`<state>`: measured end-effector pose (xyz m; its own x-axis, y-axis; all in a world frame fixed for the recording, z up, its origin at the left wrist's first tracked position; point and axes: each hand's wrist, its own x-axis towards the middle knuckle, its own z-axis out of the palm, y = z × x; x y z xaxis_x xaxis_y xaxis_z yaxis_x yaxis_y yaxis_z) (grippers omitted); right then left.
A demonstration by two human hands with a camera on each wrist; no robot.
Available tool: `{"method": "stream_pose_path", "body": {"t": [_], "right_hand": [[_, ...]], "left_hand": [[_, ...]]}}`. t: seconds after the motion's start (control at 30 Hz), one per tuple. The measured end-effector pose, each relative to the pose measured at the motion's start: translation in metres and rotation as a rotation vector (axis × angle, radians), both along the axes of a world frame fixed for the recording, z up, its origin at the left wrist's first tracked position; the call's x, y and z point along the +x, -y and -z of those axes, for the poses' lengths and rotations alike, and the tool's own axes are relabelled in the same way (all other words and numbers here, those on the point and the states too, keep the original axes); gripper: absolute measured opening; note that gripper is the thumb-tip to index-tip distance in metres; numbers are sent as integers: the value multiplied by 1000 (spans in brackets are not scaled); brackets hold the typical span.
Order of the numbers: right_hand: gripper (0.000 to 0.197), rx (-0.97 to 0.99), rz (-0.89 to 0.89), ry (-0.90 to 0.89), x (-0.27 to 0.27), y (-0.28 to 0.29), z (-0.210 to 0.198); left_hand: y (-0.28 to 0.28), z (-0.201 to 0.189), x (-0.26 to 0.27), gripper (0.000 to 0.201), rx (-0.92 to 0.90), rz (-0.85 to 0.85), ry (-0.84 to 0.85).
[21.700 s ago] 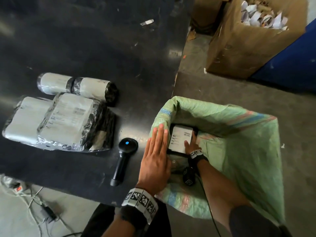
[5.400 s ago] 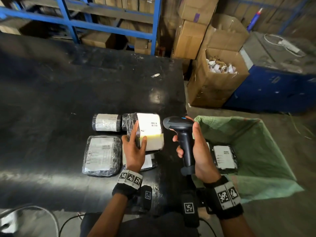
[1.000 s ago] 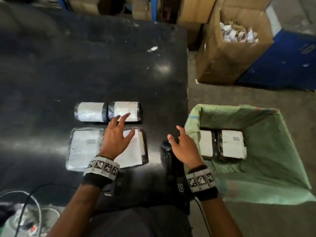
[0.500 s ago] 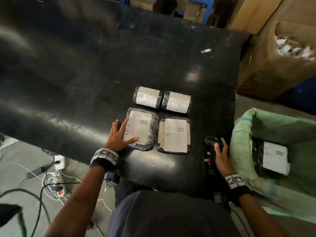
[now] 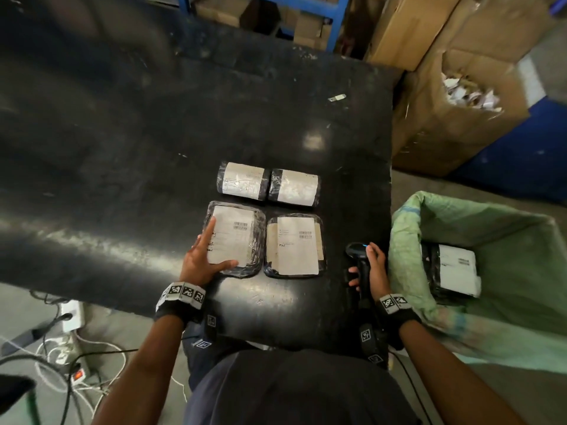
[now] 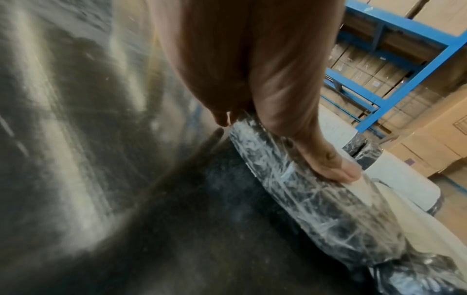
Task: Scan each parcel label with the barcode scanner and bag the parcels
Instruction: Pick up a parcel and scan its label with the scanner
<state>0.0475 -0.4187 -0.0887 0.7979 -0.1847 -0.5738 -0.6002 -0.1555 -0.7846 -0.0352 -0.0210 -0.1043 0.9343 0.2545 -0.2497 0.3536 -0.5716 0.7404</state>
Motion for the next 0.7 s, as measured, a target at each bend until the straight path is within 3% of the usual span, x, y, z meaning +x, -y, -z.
{"method": "stream_pose_path", "body": {"t": [0.13, 0.27, 0.47, 0.7], "right_hand": [[48, 1, -34, 29, -2, 5, 2], [42, 13, -77, 22, 0, 8, -2], [41, -47, -101, -13, 8, 7, -11], [43, -34, -156, 28, 21, 4, -51]], "left_hand": [[13, -12, 0, 121, 10, -49, 34], [17, -19, 10, 119, 9, -95, -98], [37, -41, 25, 59, -18, -285, -77], [44, -52, 21, 53, -13, -400, 73]]}}
